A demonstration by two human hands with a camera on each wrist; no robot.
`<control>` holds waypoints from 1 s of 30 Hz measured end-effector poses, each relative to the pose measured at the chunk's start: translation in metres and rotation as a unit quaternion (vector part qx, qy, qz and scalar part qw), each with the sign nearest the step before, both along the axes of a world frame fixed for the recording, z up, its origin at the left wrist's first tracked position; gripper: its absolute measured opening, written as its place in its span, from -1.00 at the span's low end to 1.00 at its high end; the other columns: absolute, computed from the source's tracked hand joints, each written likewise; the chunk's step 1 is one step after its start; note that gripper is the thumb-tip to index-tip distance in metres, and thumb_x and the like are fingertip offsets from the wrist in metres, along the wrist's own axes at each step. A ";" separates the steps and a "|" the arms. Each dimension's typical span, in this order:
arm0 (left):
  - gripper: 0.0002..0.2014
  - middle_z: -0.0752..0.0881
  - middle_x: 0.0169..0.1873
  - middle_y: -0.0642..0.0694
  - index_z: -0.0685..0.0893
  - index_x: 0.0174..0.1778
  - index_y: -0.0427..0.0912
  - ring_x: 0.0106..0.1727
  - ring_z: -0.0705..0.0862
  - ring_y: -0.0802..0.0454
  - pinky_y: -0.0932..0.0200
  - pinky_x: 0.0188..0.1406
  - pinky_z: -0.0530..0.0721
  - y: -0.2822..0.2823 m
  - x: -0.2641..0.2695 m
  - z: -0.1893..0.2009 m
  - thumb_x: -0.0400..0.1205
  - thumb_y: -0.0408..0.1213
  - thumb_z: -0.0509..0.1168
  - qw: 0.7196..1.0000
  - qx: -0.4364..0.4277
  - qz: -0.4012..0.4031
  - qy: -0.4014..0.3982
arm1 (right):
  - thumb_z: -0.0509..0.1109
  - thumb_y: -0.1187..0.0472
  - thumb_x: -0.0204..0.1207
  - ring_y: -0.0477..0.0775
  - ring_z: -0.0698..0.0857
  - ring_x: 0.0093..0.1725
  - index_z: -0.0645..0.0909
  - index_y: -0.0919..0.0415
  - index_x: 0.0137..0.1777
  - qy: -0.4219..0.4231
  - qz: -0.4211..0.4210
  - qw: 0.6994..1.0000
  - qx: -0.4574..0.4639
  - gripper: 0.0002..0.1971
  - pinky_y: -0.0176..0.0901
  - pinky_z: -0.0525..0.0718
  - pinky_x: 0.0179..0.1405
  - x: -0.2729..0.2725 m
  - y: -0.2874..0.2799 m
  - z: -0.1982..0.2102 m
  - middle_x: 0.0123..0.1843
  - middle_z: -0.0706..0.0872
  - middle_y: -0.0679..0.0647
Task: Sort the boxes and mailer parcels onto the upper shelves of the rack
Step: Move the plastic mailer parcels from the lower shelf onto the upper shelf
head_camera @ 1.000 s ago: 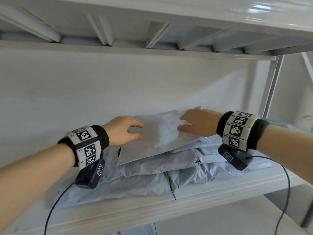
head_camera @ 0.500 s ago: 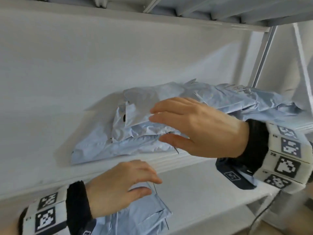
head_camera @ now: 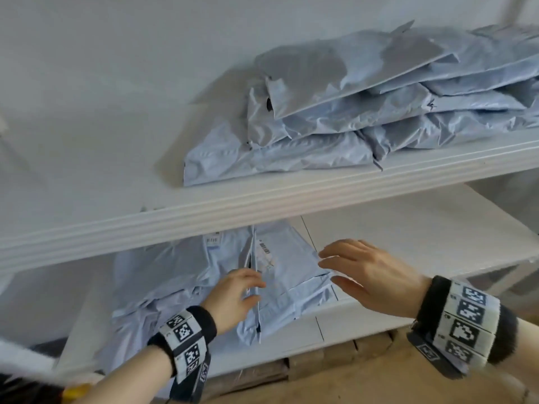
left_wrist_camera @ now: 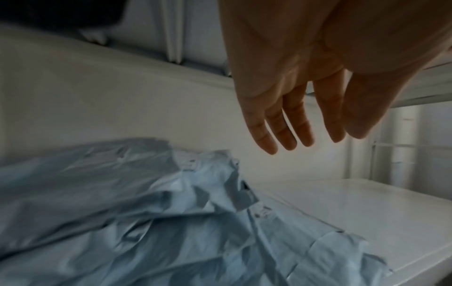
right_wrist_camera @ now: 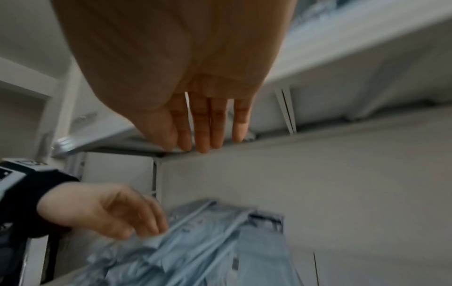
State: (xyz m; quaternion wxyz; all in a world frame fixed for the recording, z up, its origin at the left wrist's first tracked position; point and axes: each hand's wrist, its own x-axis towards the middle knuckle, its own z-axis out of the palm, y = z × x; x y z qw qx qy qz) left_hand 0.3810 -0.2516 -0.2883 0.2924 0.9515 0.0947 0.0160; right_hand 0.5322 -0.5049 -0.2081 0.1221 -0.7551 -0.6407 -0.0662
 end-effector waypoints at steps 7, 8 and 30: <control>-0.67 0.51 0.38 -0.19 0.69 0.28 -0.19 0.44 0.45 -0.12 0.12 0.47 0.33 0.044 -0.022 -0.033 0.58 -0.42 0.37 0.974 0.006 0.225 -0.027 | 0.30 0.20 0.66 0.05 0.57 0.38 0.64 0.14 0.35 0.130 -0.023 0.989 -0.074 -0.71 -0.15 0.51 0.37 0.024 0.064 -0.083 0.37 0.63 0.00; -0.66 0.51 0.38 -0.21 0.68 0.29 -0.20 0.45 0.45 -0.14 0.12 0.46 0.32 0.051 -0.027 -0.036 0.58 -0.42 0.37 0.967 0.012 0.253 -0.030 | 0.30 0.22 0.66 0.05 0.57 0.37 0.64 0.14 0.34 0.148 -0.021 0.986 -0.072 -0.71 -0.17 0.50 0.36 0.025 0.076 -0.090 0.37 0.63 0.00; -0.75 0.50 -0.08 0.17 0.48 0.17 -0.01 -0.14 0.51 0.16 0.30 -0.22 0.43 0.237 -0.133 -0.089 0.64 -0.08 0.32 0.867 -0.204 0.452 0.048 | 0.31 0.18 0.60 0.04 0.62 -0.04 0.52 0.25 0.43 0.410 -0.317 0.854 -0.047 -0.59 -0.29 0.47 -0.16 -0.065 0.324 -0.123 0.19 0.75 0.16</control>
